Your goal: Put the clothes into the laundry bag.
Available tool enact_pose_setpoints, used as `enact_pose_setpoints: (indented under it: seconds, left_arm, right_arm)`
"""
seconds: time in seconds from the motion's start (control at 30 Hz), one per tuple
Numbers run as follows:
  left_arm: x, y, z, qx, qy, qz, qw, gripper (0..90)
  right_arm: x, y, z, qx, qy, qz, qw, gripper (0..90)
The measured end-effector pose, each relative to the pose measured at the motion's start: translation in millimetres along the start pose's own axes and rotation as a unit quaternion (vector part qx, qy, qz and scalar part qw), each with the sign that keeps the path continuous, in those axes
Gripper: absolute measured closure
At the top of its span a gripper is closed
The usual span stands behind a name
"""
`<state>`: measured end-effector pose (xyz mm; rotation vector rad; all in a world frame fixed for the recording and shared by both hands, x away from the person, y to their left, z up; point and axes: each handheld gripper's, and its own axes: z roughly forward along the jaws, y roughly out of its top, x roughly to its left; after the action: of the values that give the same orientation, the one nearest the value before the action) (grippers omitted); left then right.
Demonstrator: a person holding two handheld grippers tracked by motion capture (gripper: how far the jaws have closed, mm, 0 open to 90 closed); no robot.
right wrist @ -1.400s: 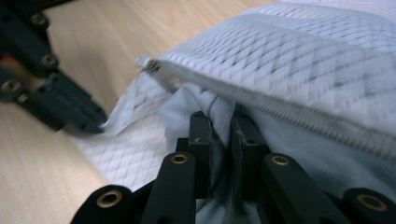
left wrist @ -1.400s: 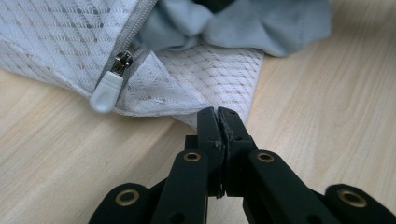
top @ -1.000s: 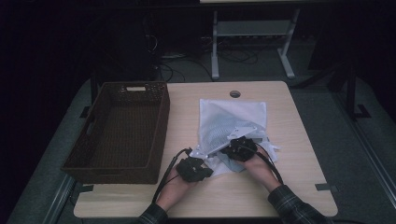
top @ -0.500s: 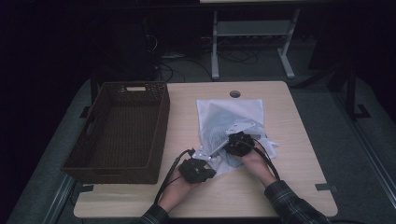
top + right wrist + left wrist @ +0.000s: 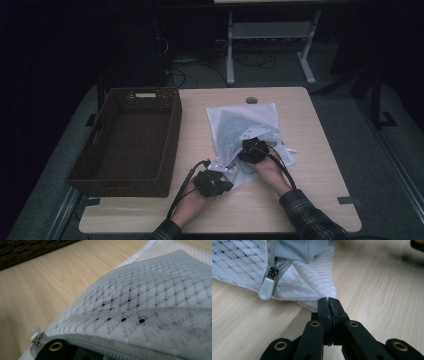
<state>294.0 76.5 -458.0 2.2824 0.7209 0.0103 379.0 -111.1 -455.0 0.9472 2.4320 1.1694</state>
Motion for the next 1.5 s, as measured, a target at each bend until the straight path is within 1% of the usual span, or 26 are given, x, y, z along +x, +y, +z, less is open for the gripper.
enact_pose_setpoints:
  seconds: [0.1, 0.23, 0.33, 0.5, 0.57, 0.67, 0.7, 0.8, 0.87, 0.93, 1.0, 1.03, 1.17, 1.2, 1.23, 1.27, 1.37, 1.4, 1.43, 1.5]
  left_arm:
    - [0.7, -1.0, 1.6, 0.003, 0.004, 0.003, 1.0000, 88.9]
    - [1.3, -1.8, 2.4, 0.003, 0.004, 0.001, 1.0000, 88.8]
    - [2.3, -2.3, 2.8, 0.004, 0.004, 0.000, 1.0000, 88.8]
    - [2.2, -2.4, 3.2, 0.005, 0.007, 0.001, 1.0000, 88.8]
    - [2.1, -2.5, 3.4, 0.005, 0.007, 0.001, 1.0000, 88.7]
    - [2.5, -2.8, 3.6, 0.005, 0.007, 0.001, 1.0000, 88.8]
    - [2.7, -2.8, 3.6, 0.006, 0.007, 0.003, 1.0000, 88.8]
    - [2.9, -2.9, 4.1, 0.005, 0.005, 0.000, 1.0000, 88.8]
    - [3.3, -3.1, 4.0, 0.006, 0.005, 0.001, 1.0000, 88.8]
    - [3.5, -3.1, 3.9, 0.007, 0.005, 0.002, 1.0000, 88.7]
    - [4.1, -2.9, 3.9, 0.008, 0.003, 0.002, 1.0000, 88.6]
    - [4.0, -2.9, 4.1, 0.007, 0.002, 0.000, 1.0000, 88.6]
    - [4.3, -3.2, 3.8, 0.008, 0.002, 0.001, 1.0000, 88.6]
    - [4.5, -3.1, 3.8, 0.008, 0.002, 0.000, 1.0000, 88.6]
    - [4.8, -3.2, 3.8, 0.008, 0.001, 0.001, 1.0000, 88.6]
    - [4.8, -3.2, 3.9, 0.008, 0.000, -0.001, 1.0000, 88.7]
    - [4.6, -3.0, 4.3, 0.006, 0.001, 0.000, 1.0000, 88.7]
    - [4.4, -2.9, 4.4, 0.006, 0.001, 0.001, 1.0000, 88.6]
    - [4.3, -2.8, 4.4, 0.006, 0.002, 0.001, 1.0000, 88.6]
    - [4.0, -2.7, 4.8, 0.006, 0.002, 0.001, 1.0000, 88.7]
  right_arm:
    - [0.4, -1.6, -7.1, 0.001, 0.011, 0.001, 0.9999, 72.1]
    - [1.9, -4.4, -22.1, 0.012, 0.021, -0.002, 0.9997, 63.7]
    - [2.3, -10.3, -35.4, 0.016, 0.029, 0.001, 0.9994, 61.4]
    - [1.4, -18.9, -60.9, 0.013, 0.023, 0.005, 0.9996, 56.2]
    - [1.2, -23.8, -70.7, 0.009, 0.027, 0.011, 0.9995, 54.1]
    - [0.8, -33.5, -81.8, 0.016, 0.026, 0.014, 0.9994, 50.8]
    - [0.9, -36.8, -84.9, 0.021, 0.023, 0.016, 0.9994, 49.8]
    - [-0.2, -47.4, -92.6, 0.029, 0.015, 0.019, 0.9993, 45.6]
    - [-2.2, -55.5, -96.5, 0.037, 0.007, 0.027, 0.9989, 42.7]
    - [-4.7, -62.5, -98.3, 0.040, 0.003, 0.037, 0.9985, 40.6]
    - [-6.4, -67.1, -98.0, 0.046, -0.002, 0.042, 0.9981, 38.4]
    - [-7.6, -68.8, -97.3, 0.047, -0.008, 0.044, 0.9979, 37.3]
    - [-12.6, -69.8, -96.0, 0.045, -0.019, 0.058, 0.9971, 30.4]
    - [-14.0, -70.4, -95.1, 0.046, -0.023, 0.056, 0.9971, 28.4]
    - [-14.8, -71.0, -93.7, 0.051, -0.020, 0.061, 0.9966, 27.5]
    - [-15.0, -71.4, -91.9, 0.054, -0.019, 0.060, 0.9966, 26.6]
    - [-12.2, -71.1, -86.5, 0.061, -0.021, 0.050, 0.9967, 28.3]
    - [-11.3, -70.7, -85.0, 0.061, -0.024, 0.047, 0.9967, 30.8]
    - [-11.1, -70.6, -83.5, 0.061, -0.025, 0.043, 0.9969, 36.5]
    - [-11.1, -71.0, -80.7, 0.058, -0.030, 0.038, 0.9971, 41.5]
